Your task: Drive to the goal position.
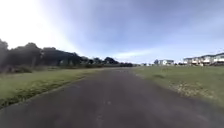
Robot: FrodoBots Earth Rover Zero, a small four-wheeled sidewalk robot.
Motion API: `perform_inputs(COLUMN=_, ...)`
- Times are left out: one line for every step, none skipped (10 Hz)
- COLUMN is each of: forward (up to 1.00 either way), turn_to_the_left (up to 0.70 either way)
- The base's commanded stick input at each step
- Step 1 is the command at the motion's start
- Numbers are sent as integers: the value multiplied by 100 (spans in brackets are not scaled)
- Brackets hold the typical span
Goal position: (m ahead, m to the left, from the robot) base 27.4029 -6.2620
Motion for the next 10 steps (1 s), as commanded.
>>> perform_inputs(forward=100, turn_to_the_left=0)
perform_inputs(forward=100, turn_to_the_left=0)
perform_inputs(forward=100, turn_to_the_left=0)
perform_inputs(forward=100, turn_to_the_left=0)
perform_inputs(forward=100, turn_to_the_left=0)
perform_inputs(forward=100, turn_to_the_left=0)
perform_inputs(forward=100, turn_to_the_left=0)
perform_inputs(forward=100, turn_to_the_left=0)
perform_inputs(forward=100, turn_to_the_left=0)
perform_inputs(forward=100, turn_to_the_left=0)
